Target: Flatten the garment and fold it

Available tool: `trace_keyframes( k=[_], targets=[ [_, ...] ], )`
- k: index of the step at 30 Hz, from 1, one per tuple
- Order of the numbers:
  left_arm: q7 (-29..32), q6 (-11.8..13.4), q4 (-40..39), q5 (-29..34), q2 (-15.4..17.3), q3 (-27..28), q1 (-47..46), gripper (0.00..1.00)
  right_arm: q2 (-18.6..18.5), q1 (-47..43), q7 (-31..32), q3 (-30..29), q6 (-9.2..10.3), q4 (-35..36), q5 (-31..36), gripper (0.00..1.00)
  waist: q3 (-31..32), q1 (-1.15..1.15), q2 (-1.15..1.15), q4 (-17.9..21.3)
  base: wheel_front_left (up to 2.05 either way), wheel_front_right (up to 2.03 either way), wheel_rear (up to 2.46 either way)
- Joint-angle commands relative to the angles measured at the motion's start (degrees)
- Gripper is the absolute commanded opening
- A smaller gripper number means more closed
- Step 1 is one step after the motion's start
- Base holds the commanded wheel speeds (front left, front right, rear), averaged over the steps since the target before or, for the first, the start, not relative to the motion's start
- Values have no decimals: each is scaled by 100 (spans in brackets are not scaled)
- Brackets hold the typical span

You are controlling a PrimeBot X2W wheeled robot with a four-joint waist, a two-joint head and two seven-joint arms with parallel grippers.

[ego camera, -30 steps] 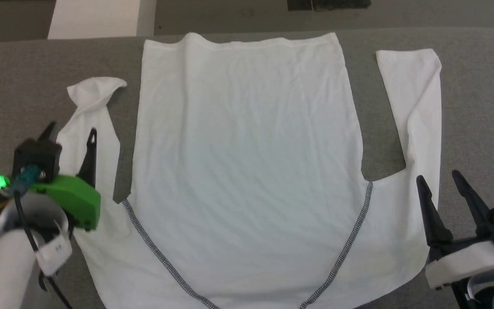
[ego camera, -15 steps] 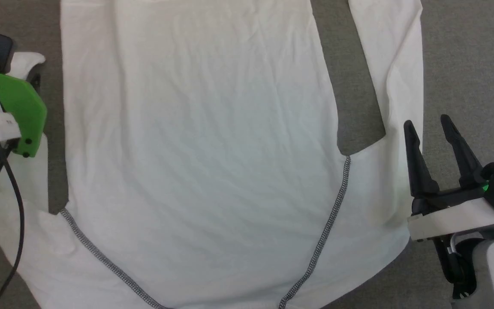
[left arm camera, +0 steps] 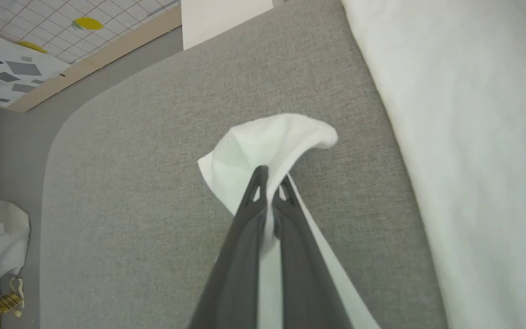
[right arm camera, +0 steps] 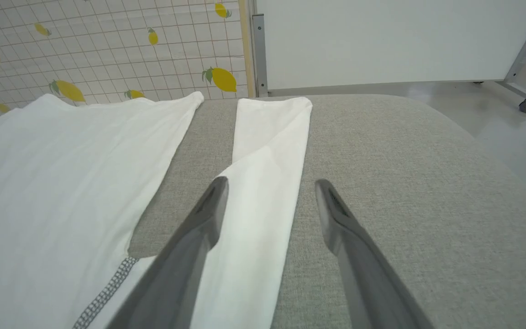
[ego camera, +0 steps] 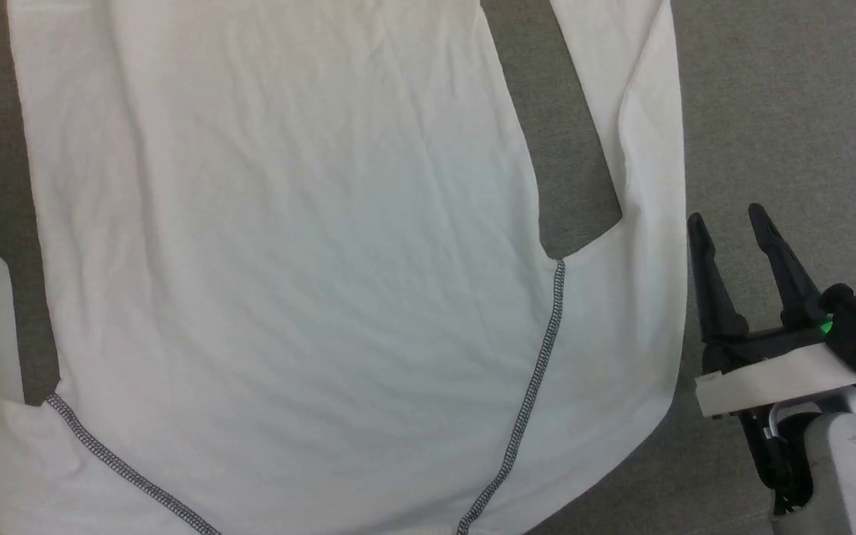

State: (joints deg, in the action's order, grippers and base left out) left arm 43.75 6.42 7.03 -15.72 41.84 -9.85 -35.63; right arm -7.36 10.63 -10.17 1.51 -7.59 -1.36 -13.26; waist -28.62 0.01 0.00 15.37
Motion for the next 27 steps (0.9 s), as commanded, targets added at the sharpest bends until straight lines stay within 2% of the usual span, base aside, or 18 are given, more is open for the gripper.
trace_keyframes(
  k=[1, 8, 14, 17, 21, 24, 27],
  targets=[
    [-122, 138, -100, -13, 86, 124, 172, 0, 8, 28, -38, -27, 10, -12, 10, 100, 324, -1, 0, -94, 0, 0, 0],
    [-709, 812, -1107, -259, 92, 964, 1240, 0, 44, -379, 110, -286, 10, 42, 106, 100, 1075, -1, 0, -385, 0, 0, 0],
    [-845, 1178, -2340, -385, 43, 1545, 2293, 0, 100, -768, 327, -475, 10, 268, 190, 100, 1540, -1, 0, -633, 0, 0, 0],
    [-831, 1274, -2953, -400, -20, 1646, 2651, 0, 120, -903, 433, -536, 10, 402, 216, 100, 1684, -1, 0, -725, 0, 0, 0],
    [-774, 1246, -3809, -458, -172, 1386, 2804, 0, 153, -1035, 555, -608, 10, 577, 240, 100, 1786, -1, 0, -833, 0, 0, 0],
    [-760, 1083, -4155, -504, -363, 813, 2613, 0, 174, -1093, 625, -623, 10, 670, 250, 100, 1812, -1, 0, -896, 0, 0, 0],
    [-802, 883, -4126, -525, -695, 98, 2225, 0, 191, -1102, 668, -605, 10, 722, 244, 100, 1803, -1, 0, -924, 0, 0, 0]
  ],
)
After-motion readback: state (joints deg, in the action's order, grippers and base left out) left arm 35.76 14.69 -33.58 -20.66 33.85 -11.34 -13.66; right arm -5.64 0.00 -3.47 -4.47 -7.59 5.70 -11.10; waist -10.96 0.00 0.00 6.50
